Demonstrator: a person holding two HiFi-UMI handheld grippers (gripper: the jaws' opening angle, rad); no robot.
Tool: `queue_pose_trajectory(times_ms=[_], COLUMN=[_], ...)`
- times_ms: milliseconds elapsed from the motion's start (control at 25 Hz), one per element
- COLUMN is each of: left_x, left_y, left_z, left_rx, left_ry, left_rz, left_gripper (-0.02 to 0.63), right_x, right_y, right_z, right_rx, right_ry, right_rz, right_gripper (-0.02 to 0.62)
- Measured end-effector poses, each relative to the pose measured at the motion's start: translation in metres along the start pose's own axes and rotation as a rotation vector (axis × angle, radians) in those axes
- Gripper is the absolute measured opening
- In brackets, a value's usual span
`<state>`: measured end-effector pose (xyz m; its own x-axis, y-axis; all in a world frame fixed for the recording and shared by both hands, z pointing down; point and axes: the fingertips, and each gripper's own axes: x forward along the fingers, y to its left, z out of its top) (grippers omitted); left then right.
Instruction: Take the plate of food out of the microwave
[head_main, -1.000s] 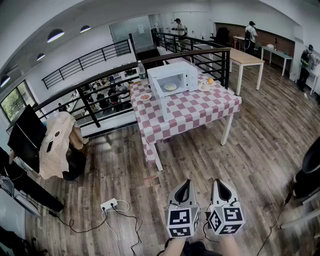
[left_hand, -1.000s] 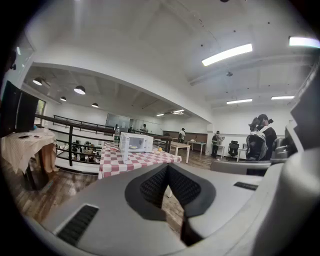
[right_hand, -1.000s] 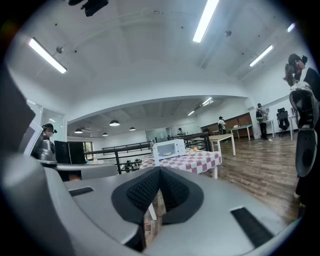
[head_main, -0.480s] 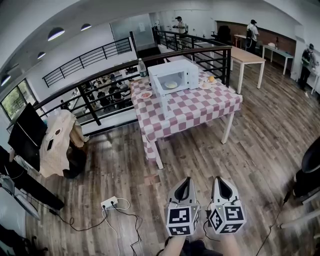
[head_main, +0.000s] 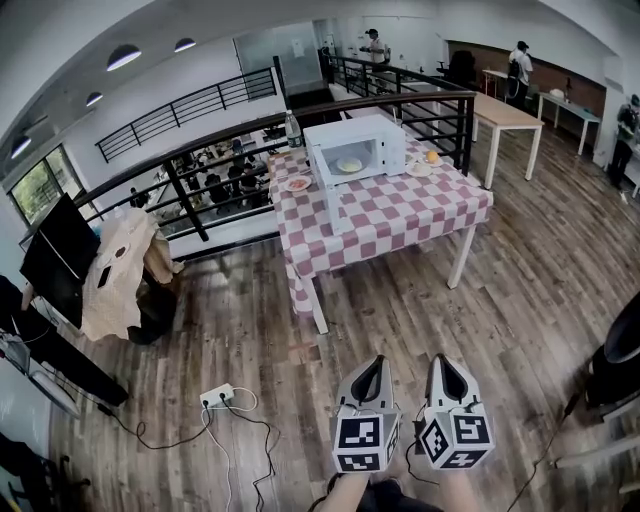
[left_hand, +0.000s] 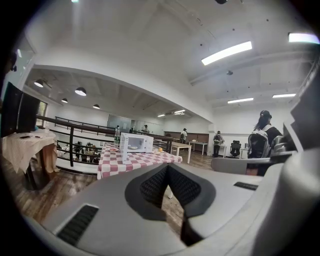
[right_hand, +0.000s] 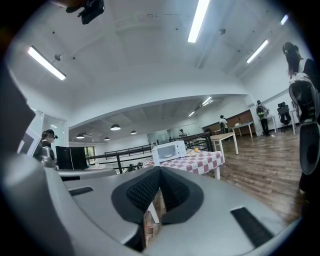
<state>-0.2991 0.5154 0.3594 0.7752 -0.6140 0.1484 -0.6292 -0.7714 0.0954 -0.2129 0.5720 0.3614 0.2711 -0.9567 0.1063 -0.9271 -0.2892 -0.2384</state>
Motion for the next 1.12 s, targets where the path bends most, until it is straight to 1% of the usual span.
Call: queue_pose_trajectory(times_ms=[360, 520, 600, 720, 840, 1120], left_x=[0.002, 0.01, 0.017, 0.032, 0.052, 0.114], left_y=[-0.003, -0.001, -0.003, -0.005, -0.001, 0.018], left_z=[0.003, -0.001, -0.001, -0.002, -0.005, 0.008], left_rx=[0.019, 0.009, 0.013, 0.014, -0.003, -0.015], left_ry=[-0.038, -0.03, -0.032, -0.035, -0.032, -0.069], left_rz=[0.047, 0.063, 0.057, 0.041, 0.029, 0.016], left_gripper=[0.015, 0.015, 0.015, 0.015, 0.015, 0.015], right_x=[0.001, 0.007, 0.012, 0.022, 0.038, 0.099], right_y=[-0.01, -0.018, -0.024, -0.031, -0.04, -0.054], right_z=[0.001, -0.003, -0.004, -0.003, 0.001, 0.017], right_rx=[-0.005, 0.0, 0.005, 0.007, 0.003, -0.013], right_ry=[-0.023, -0.012, -0.01, -0.015, -0.035, -0.076], right_rz=[0.04, 0.034, 0.024, 0.021, 0.015, 0.011], right_gripper=[-0.009, -0.008, -0.009, -0.008, -0.009, -0.008])
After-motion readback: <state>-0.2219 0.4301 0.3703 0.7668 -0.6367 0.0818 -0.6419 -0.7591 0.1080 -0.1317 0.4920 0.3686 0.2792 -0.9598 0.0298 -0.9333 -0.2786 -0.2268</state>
